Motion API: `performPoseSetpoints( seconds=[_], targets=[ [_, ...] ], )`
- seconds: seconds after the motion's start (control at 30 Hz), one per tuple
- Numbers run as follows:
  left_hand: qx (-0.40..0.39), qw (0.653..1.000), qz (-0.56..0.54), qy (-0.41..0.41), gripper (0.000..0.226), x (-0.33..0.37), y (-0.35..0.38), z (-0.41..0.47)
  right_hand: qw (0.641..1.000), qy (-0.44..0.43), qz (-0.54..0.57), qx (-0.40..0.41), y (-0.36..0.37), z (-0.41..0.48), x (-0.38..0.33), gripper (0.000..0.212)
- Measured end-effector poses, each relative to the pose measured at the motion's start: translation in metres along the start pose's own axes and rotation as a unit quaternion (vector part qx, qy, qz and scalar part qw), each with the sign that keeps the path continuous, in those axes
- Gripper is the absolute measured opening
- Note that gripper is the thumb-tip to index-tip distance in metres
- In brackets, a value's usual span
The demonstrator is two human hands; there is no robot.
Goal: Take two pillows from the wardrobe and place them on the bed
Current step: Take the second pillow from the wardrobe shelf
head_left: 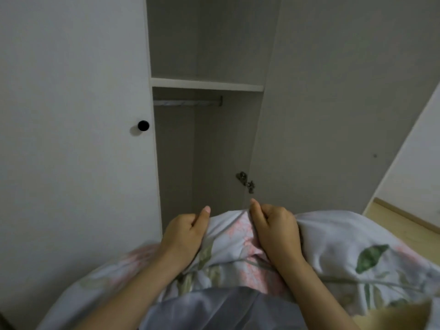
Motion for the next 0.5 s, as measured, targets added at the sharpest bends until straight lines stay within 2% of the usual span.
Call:
performPoseSetpoints(
  seconds=[0.13, 0.23, 0.4, 0.5],
  targets=[
    [0.010, 0.998, -0.051, 0.037, 0.060, 0.033, 0.014, 0.002, 0.999, 0.022, -0.038, 0.009, -0.035, -0.005, 0.021, 0.053],
    [-0.011, 0.996, -0.060, 0.067, 0.058, 0.053, 0.033, -0.001, 0.997, 0.071, -0.032, 0.018, -0.067, -0.003, 0.050, 0.049],
    [-0.053, 0.991, -0.043, 0.113, 0.056, 0.088, 0.062, -0.009, 0.981, 0.140, -0.054, 0.125, -0.145, 0.003, 0.104, 0.035],
    [-0.070, 0.986, -0.038, 0.147, 0.055, 0.105, 0.066, -0.007, 0.972, 0.177, -0.036, 0.150, -0.162, 0.009, 0.130, 0.028]
  ],
)
Point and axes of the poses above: each hand's wrist, its own z-axis towards the middle knuckle, its own y-axis out of the palm, x = y × z, the point moved 9 cm from there along z, towards the middle knuckle, and after that the axes turned 5 degrees about z, right-handed, at the moved point
